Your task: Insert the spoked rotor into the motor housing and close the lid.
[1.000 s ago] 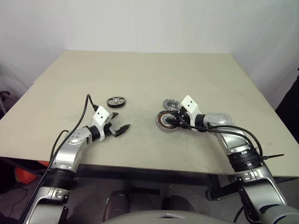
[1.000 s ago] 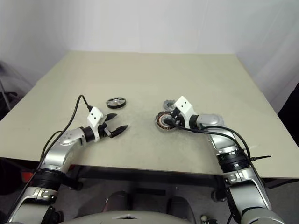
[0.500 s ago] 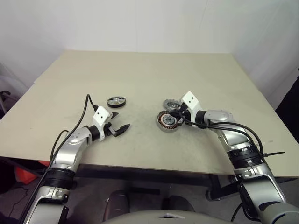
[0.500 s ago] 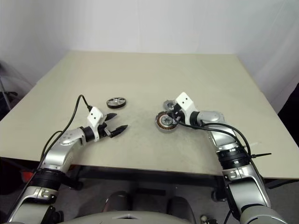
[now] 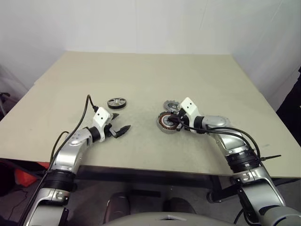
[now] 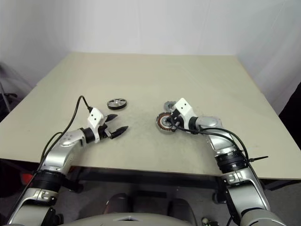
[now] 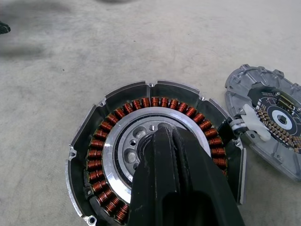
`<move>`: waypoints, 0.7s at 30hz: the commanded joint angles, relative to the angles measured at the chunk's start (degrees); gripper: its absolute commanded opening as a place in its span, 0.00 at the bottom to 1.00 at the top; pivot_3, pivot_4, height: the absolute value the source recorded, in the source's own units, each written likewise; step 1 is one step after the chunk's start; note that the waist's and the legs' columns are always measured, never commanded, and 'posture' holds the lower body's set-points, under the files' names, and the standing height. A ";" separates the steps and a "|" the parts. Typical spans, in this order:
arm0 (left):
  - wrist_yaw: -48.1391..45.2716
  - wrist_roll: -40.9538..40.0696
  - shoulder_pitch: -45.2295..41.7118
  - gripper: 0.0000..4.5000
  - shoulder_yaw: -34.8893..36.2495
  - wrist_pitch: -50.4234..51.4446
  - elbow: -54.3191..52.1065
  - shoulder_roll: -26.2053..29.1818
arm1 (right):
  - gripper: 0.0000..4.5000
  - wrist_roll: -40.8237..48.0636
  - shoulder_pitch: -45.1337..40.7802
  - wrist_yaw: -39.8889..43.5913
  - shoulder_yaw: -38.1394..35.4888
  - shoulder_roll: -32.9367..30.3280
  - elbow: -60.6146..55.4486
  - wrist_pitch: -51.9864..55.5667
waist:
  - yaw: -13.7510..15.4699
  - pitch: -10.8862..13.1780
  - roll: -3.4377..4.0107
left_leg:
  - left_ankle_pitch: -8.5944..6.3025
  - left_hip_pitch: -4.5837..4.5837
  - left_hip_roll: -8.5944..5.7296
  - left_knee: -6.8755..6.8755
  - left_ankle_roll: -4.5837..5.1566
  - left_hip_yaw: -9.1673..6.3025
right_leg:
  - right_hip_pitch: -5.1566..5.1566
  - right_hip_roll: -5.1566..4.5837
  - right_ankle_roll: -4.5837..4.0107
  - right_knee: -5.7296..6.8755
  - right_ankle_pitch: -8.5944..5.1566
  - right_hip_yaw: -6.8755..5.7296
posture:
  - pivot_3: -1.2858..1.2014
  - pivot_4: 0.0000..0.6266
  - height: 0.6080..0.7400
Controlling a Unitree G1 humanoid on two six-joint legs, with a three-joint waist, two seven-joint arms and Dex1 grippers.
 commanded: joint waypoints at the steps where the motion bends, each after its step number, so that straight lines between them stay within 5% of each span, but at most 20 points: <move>1: 0.15 -0.08 -1.26 0.98 1.15 -1.19 0.03 0.50 | 0.01 0.89 -2.27 0.08 -1.76 -0.51 -2.17 -0.15 | 0.00 0.00 0.00 | 0.01 -0.01 0.00 0.00 -0.02 0.00 | -0.01 0.00 0.00 0.00 0.00 0.00 | 0.52 0.00 1.00; 21: 0.08 0.01 -1.79 0.98 1.17 -1.45 0.38 0.81 | 0.01 -0.90 0.54 -1.04 0.94 -0.36 -3.84 -0.14 | -0.06 -0.04 -0.03 | 0.01 0.06 0.00 -0.04 -0.02 0.00 | 0.03 0.00 0.00 -0.03 0.00 0.00 | 0.52 0.00 1.00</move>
